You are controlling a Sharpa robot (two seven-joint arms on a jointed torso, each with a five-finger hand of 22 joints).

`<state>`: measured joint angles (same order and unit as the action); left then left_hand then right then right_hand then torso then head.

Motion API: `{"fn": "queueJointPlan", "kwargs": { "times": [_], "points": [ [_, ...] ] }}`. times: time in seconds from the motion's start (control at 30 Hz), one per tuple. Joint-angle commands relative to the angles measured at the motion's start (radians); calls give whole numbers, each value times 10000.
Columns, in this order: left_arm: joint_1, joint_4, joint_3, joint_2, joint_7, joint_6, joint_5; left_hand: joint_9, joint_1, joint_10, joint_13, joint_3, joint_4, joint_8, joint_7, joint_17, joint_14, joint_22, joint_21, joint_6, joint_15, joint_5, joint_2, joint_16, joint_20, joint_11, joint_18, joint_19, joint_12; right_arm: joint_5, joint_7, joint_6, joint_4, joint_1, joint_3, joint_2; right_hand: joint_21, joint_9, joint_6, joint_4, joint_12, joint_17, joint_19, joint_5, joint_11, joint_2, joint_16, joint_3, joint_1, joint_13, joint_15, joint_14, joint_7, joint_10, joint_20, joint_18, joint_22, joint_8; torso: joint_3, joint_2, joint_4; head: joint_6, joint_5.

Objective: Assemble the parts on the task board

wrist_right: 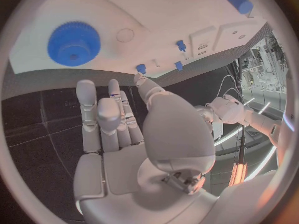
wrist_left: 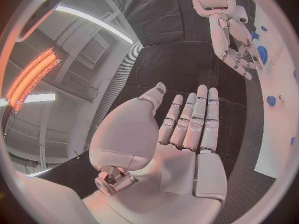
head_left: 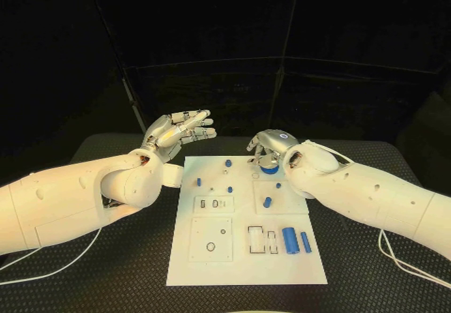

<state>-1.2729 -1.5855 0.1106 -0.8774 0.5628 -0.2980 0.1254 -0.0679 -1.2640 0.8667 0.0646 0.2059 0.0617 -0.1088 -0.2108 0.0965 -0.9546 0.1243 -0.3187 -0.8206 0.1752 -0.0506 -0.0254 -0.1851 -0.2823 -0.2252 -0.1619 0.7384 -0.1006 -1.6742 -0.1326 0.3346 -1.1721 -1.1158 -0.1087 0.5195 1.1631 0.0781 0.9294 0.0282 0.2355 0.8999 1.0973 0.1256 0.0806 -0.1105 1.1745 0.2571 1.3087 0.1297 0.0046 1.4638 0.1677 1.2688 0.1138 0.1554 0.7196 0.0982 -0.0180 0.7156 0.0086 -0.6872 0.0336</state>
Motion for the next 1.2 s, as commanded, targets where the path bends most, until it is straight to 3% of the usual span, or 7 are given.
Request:
{"fn": "queueJointPlan", "kwargs": {
  "times": [0.03, 0.07, 0.1, 0.2, 0.23, 0.4, 1.2],
  "points": [
    [-18, -22, -8, -12, 10, 146, -6, 10, -19, 45, -5, -14, -56, 25, -677, -10, -60, -8, -16, -63, -5, -35, -56, 32, 5, 4, -192, 98, 47, 1508, -352, -122, -269, -37, -8, 387, 321, -22, 2, 87, 983, 758, 400, 45, -212, -169, 521, -280, -3, 604, -222, 184, -178, 837, -162, -67, 543, 14, 8, -26, -40, 21, 1],
    [-18, -16, -7, -16, 10, 151, -6, 10, -21, 45, -5, -12, -58, 27, -677, -11, -61, -9, -16, -55, -5, -35, -59, 33, 5, 4, -192, 98, 47, 2184, -435, -394, -332, -47, -10, 632, 512, -66, -143, 309, 2165, 1447, 612, 216, -315, -186, 1021, -595, -48, 1578, -274, 328, -193, 676, -297, -116, 830, -37, 8, -31, -33, 27, -5],
    [-18, -12, -7, -19, 10, 154, -6, 11, -25, 46, -5, -9, -63, 29, -677, -12, -61, -10, -15, -45, -5, -35, -62, 34, 5, 3, -192, 98, 48, 2504, -470, -532, -353, -52, -11, 761, 624, -92, -311, 479, 3554, 2019, 713, 205, -298, -249, 1417, -912, -28, 2835, -145, 389, -153, 214, -353, -115, 1010, -74, 10, -37, -40, 26, -7],
    [-17, 9, -5, -26, 13, 168, -6, 11, -25, 46, -5, -9, -63, 29, -677, -12, -61, -10, -15, -45, -5, -35, -62, 34, 5, 3, -192, 98, 48, 3004, -545, -828, -372, -62, -14, 1029, 925, -86, -562, 865, 7390, 3501, 967, 440, -165, -8, 2346, -1274, 63, 6815, -183, 574, -86, 152, -119, -320, 1512, -48, 3, -35, -49, 36, -35],
    [-16, 18, -4, -26, 13, 171, -6, 11, -25, 46, -5, -9, -63, 29, -677, -12, -61, -10, -15, -45, -5, -35, -62, 34, 5, 3, -192, 98, 48, 3054, -567, -904, -367, -63, -15, 1084, 1015, -97, -791, 1147, 8840, 3876, 992, 497, -23, 10, 2614, -1633, 165, 8247, -22, 593, 44, -94, -125, -201, 1612, -18, 1, -26, -40, 41, -54],
    [-15, 66, 3, -14, 17, 186, -6, 11, -25, 46, -5, -9, -63, 29, -677, -12, -61, -10, -15, -45, -5, -35, -62, 34, 5, 3, -192, 98, 48, 2665, -704, -1409, -275, -68, -18, 1239, 1218, -87, -903, 1478, 10678, 4673, 1162, 450, 82, -87, 3042, -2068, 365, 10545, 37, 696, 100, 739, 19, -319, 1953, 123, -6, -10, -3, 51, -99],
    [-13, 136, 42, 22, 5, 210, -6, 10, -29, 47, -5, -4, -68, 28, -679, -13, -64, -13, -15, -64, -6, -34, -73, 36, 6, 3, -192, 99, 50, 1953, -666, -1905, 438, -67, -15, 625, 1526, -45, -734, 1663, 11415, 5195, 1420, 468, 84, 251, 3332, -2222, 914, 11496, 77, 770, 86, 1078, 65, -396, 2460, 465, -4, -9, -31, -29, -81]
  ]
}}
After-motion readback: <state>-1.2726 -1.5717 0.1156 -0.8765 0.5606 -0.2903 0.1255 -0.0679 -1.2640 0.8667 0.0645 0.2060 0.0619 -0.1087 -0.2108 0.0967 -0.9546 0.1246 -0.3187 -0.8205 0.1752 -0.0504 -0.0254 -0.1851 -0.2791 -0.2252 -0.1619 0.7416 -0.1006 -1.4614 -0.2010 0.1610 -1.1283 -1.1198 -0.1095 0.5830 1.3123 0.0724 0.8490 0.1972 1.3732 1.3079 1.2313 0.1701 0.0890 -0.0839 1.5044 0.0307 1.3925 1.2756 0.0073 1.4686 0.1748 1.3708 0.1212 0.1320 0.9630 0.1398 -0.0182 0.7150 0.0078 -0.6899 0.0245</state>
